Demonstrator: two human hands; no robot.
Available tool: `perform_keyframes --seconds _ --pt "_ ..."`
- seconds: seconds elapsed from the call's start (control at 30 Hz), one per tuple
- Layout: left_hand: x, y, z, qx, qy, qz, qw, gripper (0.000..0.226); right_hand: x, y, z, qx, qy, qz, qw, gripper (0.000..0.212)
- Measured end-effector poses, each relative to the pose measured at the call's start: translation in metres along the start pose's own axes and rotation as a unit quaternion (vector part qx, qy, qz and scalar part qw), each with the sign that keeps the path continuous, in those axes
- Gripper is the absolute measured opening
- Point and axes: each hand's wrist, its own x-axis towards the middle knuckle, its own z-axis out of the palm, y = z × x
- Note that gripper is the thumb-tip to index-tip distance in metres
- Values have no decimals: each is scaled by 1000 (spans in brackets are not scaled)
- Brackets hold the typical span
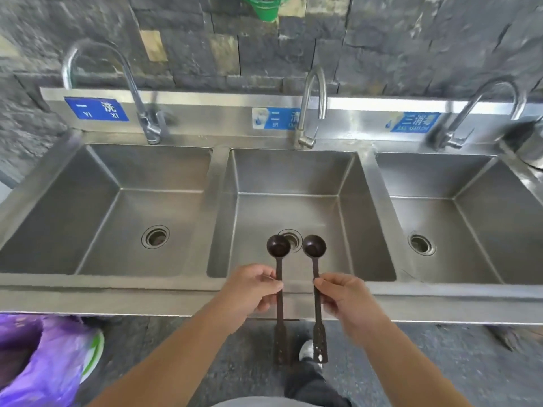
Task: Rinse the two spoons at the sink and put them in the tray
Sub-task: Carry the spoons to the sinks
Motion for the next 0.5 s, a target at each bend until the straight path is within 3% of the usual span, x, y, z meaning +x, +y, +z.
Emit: perform_keyframes --seconds 0.3,0.5 --pt "141 57 16 -47 99 -40 993 8 164 -59 -46 -30 -14 45 998 10" --pt "241 33 6 -84 129 -130 979 6 264 -36 -60 -54 63 105 991 7"
